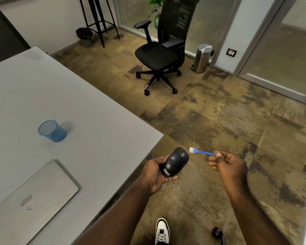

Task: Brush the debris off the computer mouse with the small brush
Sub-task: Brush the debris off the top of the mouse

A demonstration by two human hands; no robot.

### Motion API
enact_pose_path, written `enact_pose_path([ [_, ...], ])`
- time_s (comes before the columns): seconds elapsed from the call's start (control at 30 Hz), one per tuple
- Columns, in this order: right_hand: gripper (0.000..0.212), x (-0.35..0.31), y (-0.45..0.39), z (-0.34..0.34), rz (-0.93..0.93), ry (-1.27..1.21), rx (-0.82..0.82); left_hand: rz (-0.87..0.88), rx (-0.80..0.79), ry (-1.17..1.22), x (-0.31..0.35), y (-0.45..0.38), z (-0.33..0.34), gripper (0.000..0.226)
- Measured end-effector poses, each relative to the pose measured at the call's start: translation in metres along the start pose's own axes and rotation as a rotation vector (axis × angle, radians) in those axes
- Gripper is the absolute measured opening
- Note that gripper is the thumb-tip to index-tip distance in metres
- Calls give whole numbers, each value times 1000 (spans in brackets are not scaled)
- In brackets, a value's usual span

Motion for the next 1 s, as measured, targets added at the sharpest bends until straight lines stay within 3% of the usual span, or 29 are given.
enact_pose_path([
  [0.2,15,-3,7,4,-24,-55,-126,12,8,-26,0,-1,0,34],
  [0.4,13,2,1,-5,-19,-19,-11,41,20,-86,-3,-3,-1,34],
  [0.6,15,-1,11,5,-64,-19,-172,79,27,-103,-1,-5,-2,34],
  [0.8,11,-4,4,-1,-66,11,-41,88,17,-130,-1,-4,-2,35],
  [1.0,11,-9,13,5,-85,-34,-155,111,16,-124,1,-5,0,33],
])
Point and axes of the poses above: each hand's wrist, its own y-axis away from the middle knuckle, its own z-axis out of the palm, x = y × z, the point moved 5 cm from there along -y, towards the middle knuckle, and after that the axes turned 7 degrees about x, right-handed, at the moved point
